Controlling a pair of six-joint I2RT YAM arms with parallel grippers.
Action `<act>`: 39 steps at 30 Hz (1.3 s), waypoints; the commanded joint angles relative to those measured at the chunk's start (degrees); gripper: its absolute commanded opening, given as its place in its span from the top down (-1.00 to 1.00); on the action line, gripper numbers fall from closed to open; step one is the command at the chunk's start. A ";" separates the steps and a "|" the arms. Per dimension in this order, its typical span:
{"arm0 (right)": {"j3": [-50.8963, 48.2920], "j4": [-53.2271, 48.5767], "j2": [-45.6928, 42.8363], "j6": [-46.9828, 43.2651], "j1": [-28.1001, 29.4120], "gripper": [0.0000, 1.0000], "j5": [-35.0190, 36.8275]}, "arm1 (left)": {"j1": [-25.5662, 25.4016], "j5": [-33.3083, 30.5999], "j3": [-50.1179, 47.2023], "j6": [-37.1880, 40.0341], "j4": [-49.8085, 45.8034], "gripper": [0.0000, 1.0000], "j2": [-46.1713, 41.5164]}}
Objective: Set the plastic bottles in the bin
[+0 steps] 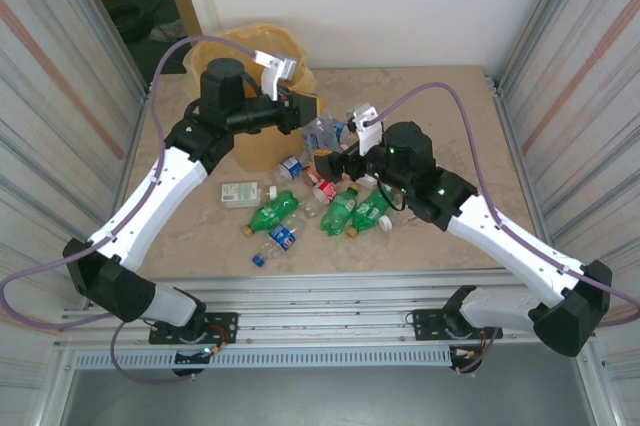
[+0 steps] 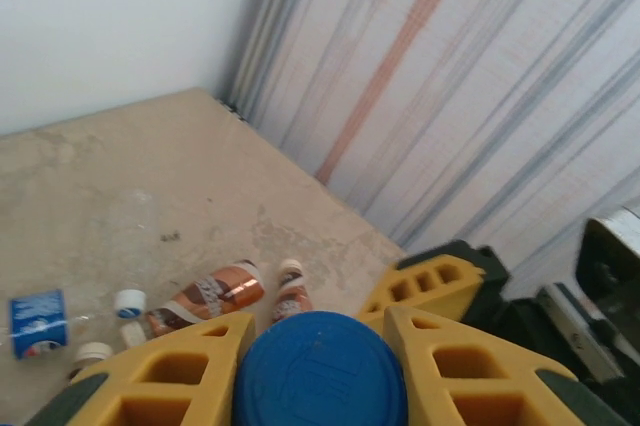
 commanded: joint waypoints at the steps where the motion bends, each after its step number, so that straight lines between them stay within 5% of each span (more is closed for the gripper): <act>1: -1.71 -0.75 -4.20 2.70 0.17 -0.98 4.62 | 2.30 -3.63 4.58 3.74 0.41 1.00 -2.13; 21: -4.15 -15.28 -11.46 20.03 -0.82 -0.95 24.22 | 12.79 -23.06 21.79 20.62 -1.58 1.00 7.40; 39: -3.96 -22.20 -9.79 28.65 -4.64 -0.95 24.96 | 16.80 -34.09 23.66 22.88 -7.69 1.00 20.39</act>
